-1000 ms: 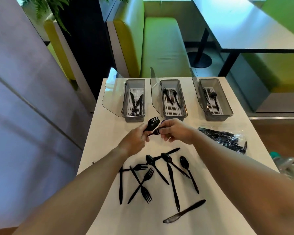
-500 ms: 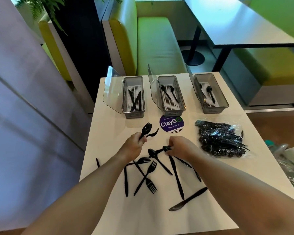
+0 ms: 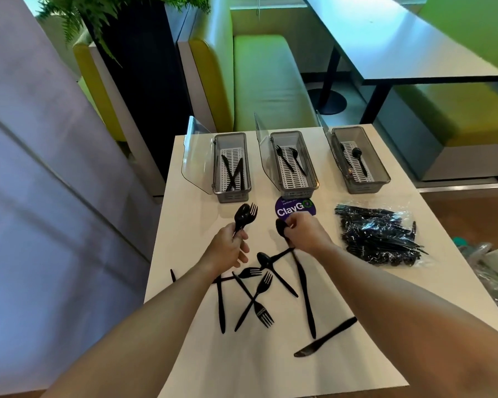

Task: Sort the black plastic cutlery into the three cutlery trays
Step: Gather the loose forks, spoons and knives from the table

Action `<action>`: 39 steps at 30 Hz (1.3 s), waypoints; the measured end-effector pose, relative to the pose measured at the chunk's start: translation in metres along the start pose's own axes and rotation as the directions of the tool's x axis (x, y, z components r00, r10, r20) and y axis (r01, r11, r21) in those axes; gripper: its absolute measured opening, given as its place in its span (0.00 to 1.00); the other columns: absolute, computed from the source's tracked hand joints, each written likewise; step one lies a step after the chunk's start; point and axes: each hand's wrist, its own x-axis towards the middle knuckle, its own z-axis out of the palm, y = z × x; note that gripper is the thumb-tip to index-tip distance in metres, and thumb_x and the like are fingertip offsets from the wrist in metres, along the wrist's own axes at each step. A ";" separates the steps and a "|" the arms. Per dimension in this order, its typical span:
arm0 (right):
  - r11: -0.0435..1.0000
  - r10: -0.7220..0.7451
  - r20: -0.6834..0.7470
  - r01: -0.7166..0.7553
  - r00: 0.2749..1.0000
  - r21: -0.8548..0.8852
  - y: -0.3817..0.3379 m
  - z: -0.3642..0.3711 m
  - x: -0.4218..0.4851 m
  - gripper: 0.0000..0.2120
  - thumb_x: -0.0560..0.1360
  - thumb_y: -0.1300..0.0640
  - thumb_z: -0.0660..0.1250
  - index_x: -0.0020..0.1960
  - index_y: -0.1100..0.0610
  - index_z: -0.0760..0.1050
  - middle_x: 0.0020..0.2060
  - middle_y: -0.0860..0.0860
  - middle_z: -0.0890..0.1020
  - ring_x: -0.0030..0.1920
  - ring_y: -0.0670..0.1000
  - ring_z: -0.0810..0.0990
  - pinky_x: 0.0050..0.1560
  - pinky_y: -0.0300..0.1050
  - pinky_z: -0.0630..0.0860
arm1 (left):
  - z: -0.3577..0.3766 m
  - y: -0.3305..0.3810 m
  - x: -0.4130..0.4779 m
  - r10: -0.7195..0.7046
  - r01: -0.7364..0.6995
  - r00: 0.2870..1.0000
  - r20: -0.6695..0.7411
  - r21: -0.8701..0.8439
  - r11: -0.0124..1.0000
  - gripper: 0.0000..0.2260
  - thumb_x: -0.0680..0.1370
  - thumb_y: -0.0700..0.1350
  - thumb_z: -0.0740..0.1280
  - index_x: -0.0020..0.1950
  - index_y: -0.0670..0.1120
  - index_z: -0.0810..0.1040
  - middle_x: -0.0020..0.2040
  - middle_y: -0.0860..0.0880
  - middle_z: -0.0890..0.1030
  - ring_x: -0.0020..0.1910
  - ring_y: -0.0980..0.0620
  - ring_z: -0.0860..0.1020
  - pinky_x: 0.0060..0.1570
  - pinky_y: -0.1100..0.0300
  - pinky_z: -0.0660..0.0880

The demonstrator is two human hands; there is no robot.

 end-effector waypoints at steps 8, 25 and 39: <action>0.727 0.043 0.202 -0.169 0.978 0.665 -0.047 0.007 -0.008 0.05 0.80 0.69 0.65 0.55 0.66 0.73 0.38 0.63 0.84 0.32 0.54 0.85 0.30 0.42 0.81 | 0.012 0.014 -0.002 0.054 -0.053 0.999 0.009 -0.046 0.998 0.09 0.86 0.45 0.54 0.50 0.49 0.72 0.42 0.43 0.81 0.31 0.46 0.80 0.29 0.58 0.72; 0.904 -0.046 0.204 0.127 0.978 -0.409 -0.010 0.048 -0.014 0.15 0.74 0.50 0.73 0.57 0.55 0.77 0.52 0.51 0.81 0.52 0.53 0.80 0.52 0.49 0.79 | -0.021 -0.029 -0.011 0.043 -0.035 0.990 -0.135 0.060 0.998 0.09 0.84 0.45 0.57 0.46 0.49 0.72 0.32 0.49 0.72 0.30 0.50 0.69 0.36 0.54 0.67; 0.994 0.048 0.090 -0.039 0.995 -0.102 -0.021 0.041 0.000 0.06 0.74 0.59 0.74 0.50 0.60 0.81 0.44 0.56 0.84 0.45 0.56 0.84 0.45 0.52 0.84 | -0.019 -0.017 -0.024 -0.047 0.035 0.995 -0.084 -0.129 0.991 0.07 0.85 0.44 0.54 0.50 0.46 0.70 0.41 0.44 0.80 0.33 0.46 0.81 0.28 0.56 0.75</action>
